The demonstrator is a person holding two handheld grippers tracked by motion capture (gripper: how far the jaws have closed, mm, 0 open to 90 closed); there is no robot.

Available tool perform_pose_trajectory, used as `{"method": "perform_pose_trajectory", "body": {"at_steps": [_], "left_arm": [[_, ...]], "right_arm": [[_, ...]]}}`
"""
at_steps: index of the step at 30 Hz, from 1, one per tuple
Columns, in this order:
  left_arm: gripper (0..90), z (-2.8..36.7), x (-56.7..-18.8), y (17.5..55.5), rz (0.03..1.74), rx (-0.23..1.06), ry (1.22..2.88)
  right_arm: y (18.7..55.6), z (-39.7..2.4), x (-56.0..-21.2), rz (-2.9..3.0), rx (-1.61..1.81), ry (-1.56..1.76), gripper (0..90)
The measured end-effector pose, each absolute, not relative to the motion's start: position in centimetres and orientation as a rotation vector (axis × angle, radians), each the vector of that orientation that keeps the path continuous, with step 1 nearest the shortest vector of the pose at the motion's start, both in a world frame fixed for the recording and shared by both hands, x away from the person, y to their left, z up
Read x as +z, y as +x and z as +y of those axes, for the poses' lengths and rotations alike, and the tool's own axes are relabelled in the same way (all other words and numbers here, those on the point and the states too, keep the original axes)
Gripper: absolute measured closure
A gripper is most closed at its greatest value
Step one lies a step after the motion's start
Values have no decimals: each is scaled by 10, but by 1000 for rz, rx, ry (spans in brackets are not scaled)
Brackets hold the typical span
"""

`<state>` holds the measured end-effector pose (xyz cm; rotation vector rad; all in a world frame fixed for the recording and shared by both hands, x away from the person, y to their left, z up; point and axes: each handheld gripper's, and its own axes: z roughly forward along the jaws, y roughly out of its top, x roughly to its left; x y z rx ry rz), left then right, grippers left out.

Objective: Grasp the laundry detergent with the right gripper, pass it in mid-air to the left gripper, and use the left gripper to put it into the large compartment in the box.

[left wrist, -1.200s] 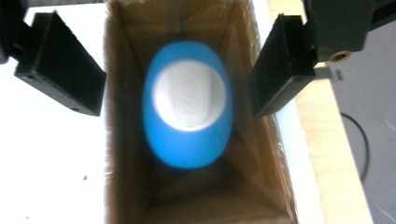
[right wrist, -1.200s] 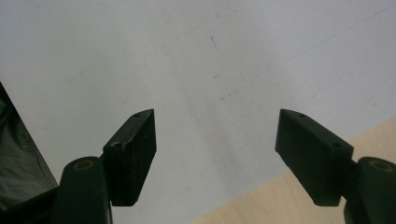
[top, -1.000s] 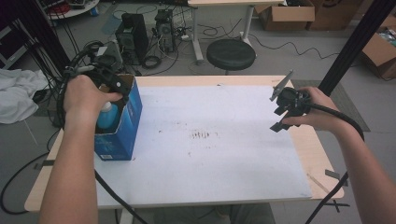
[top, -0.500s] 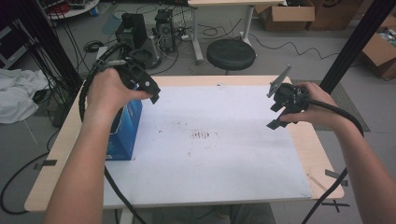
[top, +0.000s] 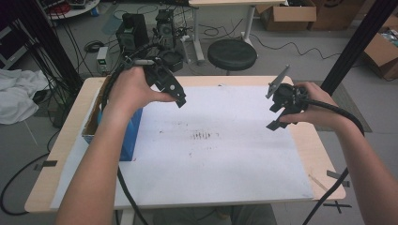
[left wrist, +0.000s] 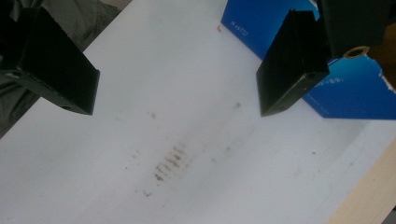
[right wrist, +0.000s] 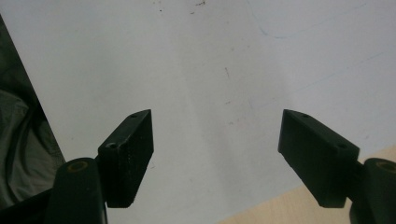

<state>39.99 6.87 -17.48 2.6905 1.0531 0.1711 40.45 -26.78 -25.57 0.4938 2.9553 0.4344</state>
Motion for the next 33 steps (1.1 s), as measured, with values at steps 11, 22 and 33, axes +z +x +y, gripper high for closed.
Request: {"method": "perform_pose_trajectory", "body": {"at_steps": [11,22,33], "left_arm": [[144,53,-172,394,959,150,2727],[142,47,-169,393,920,138,2746],[142,48,-168,394,920,121,2745]], "right_arm": [[404,-268,-256,2969,426,482,267],[404,-268,-257,2972,418,482,265],[404,-268,-258,2975,415,490,264]]}}
